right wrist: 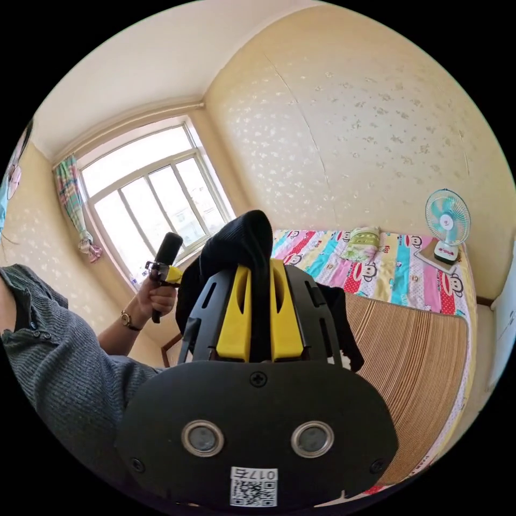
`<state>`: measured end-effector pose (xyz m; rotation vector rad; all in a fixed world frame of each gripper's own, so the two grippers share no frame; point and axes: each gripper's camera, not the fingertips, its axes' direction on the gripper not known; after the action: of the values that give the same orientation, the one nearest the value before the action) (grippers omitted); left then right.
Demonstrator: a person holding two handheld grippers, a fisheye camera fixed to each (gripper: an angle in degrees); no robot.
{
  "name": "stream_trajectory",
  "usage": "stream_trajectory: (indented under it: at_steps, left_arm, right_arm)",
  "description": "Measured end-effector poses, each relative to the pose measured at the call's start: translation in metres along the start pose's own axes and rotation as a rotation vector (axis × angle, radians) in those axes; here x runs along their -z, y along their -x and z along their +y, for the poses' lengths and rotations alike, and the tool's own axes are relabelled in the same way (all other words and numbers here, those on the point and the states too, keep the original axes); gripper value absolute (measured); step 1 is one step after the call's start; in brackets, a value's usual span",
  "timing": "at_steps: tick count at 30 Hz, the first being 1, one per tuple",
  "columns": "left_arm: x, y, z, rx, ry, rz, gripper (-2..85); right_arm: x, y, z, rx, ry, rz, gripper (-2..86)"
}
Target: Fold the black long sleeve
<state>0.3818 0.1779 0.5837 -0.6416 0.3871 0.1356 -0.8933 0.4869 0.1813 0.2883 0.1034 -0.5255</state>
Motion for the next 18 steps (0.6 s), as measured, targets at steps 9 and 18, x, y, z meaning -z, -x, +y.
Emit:
stream_trajectory:
  at_steps: [9,18]
  left_arm:
    - [-0.115,-0.062,0.033,-0.066,0.066,-0.426,18.8]
    - [-0.189,-0.117,0.067,-0.17,0.029,-0.786,13.2]
  right_arm:
    - [-0.039,0.047,-0.023,0.106,0.09,0.122,6.6]
    - [-0.006,0.052,-0.04,0.082,0.043,0.076,6.8]
